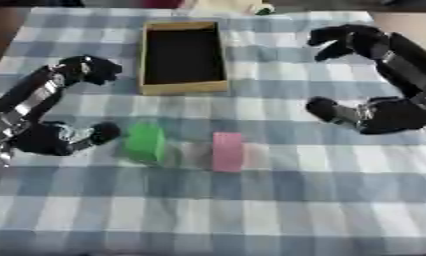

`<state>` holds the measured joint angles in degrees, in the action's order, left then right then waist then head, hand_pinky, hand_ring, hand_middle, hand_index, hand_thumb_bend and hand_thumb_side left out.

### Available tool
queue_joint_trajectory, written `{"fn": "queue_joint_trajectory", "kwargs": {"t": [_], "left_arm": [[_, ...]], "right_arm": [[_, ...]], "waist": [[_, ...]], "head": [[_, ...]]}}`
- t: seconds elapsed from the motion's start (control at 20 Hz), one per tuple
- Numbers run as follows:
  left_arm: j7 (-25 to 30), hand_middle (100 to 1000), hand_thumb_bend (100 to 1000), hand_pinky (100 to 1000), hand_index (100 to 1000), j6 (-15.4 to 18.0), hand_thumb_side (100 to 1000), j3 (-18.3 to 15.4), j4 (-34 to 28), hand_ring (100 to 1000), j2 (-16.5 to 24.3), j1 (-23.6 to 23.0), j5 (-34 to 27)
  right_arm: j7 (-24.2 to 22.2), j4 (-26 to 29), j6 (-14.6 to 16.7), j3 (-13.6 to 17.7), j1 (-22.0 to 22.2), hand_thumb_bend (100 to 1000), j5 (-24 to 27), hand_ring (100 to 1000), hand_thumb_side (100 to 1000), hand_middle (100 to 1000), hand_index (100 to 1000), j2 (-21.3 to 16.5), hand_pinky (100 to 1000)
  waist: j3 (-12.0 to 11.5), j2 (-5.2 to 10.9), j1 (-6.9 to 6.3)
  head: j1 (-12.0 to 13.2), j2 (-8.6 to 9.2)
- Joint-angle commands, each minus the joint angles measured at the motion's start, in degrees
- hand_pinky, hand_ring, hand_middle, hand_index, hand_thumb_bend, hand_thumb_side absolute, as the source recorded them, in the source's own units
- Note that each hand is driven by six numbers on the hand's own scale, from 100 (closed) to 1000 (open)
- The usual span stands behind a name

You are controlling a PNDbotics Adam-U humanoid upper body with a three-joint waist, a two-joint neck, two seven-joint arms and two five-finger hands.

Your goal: Pick up objects on the table and place them in the box.

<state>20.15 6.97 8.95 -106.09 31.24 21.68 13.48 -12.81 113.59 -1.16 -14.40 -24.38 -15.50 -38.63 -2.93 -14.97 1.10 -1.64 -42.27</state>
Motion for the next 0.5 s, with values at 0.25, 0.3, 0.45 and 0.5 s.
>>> {"fn": "queue_joint_trajectory", "kwargs": {"t": [0.25, 0.3, 0.45, 0.5], "left_arm": [[1.02, 793, 645, 820, 885, 0.01, 718, 0.67, -1.68, 813, 3.93, 1.35, 0.14], [1.43, 793, 646, 819, 884, -0.05, 717, 1.09, -1.74, 813, 4.54, 1.56, 0.22], [2.73, 789, 641, 818, 882, -0.51, 715, 2.58, -1.82, 812, 6.31, 2.62, 0.55], [3.2, 788, 642, 818, 881, -0.73, 713, 3.16, -1.87, 811, 6.86, 3.1, 0.79]], "right_arm": [[-0.26, 1.01, 0.26, 0.95, -0.44, 502, 0.07, 773, 683, 828, 943, -1.71, 810], [-0.24, 1.01, 0.16, 1.0, -0.44, 509, 0.03, 772, 682, 827, 942, -1.74, 809], [-0.07, 1.01, -0.08, 1.07, -0.58, 503, -0.12, 773, 683, 828, 944, -1.76, 810], [-0.02, 1.01, -0.08, 1.09, -0.66, 503, -0.15, 773, 682, 828, 944, -1.73, 810]], "waist": [[0.05, 1.21, -0.29], [0.09, 1.24, -0.33], [0.19, 1.34, -0.41], [0.24, 1.38, -0.43]], "head": [[-0.23, 0.26], [-0.23, 0.36], [-0.22, 0.6], [-0.22, 0.67]]}}
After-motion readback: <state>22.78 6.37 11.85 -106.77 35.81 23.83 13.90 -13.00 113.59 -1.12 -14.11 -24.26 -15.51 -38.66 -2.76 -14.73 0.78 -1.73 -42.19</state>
